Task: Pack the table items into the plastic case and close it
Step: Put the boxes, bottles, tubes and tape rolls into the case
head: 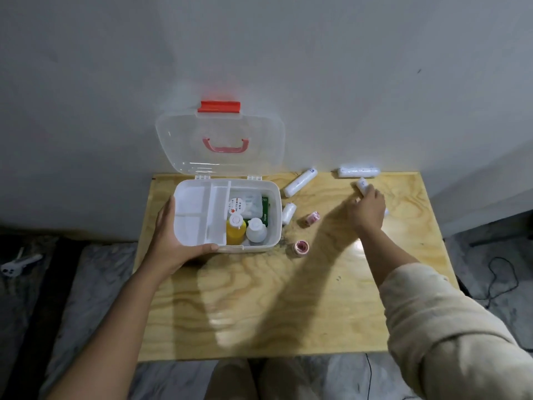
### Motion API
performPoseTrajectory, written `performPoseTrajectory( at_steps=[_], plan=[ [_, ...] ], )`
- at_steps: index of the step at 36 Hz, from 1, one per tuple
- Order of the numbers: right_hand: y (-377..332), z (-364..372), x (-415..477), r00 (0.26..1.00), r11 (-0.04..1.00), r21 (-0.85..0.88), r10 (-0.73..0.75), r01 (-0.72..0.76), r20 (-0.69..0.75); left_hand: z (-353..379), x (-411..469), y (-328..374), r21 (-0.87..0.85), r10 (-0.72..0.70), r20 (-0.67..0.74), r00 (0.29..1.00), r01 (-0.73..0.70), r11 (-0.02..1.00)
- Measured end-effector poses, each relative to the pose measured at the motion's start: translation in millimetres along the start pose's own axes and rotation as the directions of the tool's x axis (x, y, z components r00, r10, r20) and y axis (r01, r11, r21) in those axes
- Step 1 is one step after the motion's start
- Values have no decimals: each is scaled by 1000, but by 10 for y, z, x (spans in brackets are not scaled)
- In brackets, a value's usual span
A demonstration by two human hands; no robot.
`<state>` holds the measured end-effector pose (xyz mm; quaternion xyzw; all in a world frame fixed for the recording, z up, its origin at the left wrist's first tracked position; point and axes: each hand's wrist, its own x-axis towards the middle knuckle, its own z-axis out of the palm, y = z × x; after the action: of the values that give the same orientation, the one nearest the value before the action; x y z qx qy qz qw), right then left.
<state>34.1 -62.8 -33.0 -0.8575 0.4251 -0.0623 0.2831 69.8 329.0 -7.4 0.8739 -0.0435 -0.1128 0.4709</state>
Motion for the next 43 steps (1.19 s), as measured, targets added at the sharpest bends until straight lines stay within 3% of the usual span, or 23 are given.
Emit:
performPoseTrajectory(
  at_steps=[3, 9, 13, 18, 25, 32, 38, 43],
  plan=[
    [19, 19, -58, 1000, 999, -45, -27, 26, -11, -1, -31, 28, -17, 7, -1, 1000, -7, 1000],
    [37, 93, -134, 938, 942, 1, -335, 336, 94, -16, -53, 101, -18, 19, 5, 1000, -19, 1000],
    [-110, 126, -78, 824, 863, 79, -501, 500, 265, -14, -62, 118, -31, 23, 7, 1000, -23, 999],
    [-313, 267, -5, 617, 696, 107, -688, 710, 382, -12, -91, 132, -22, 11, -2, 1000, -11, 1000],
    [-553, 395, 113, 460, 552, 55, -742, 832, 488, -14, -117, 144, -14, -48, -6, 999, 48, 999],
    [-712, 390, 84, 540, 583, -43, -718, 811, 438, -2, -139, 200, -12, -49, -16, 999, 49, 999],
    [-703, 302, 64, 625, 544, -321, -588, 775, 513, -18, -132, 217, -9, -53, -6, 999, 53, 999],
    [-604, 148, 34, 715, 609, -388, -499, 691, 490, -22, -103, 199, -24, -10, -4, 1000, 10, 1000]
  ],
)
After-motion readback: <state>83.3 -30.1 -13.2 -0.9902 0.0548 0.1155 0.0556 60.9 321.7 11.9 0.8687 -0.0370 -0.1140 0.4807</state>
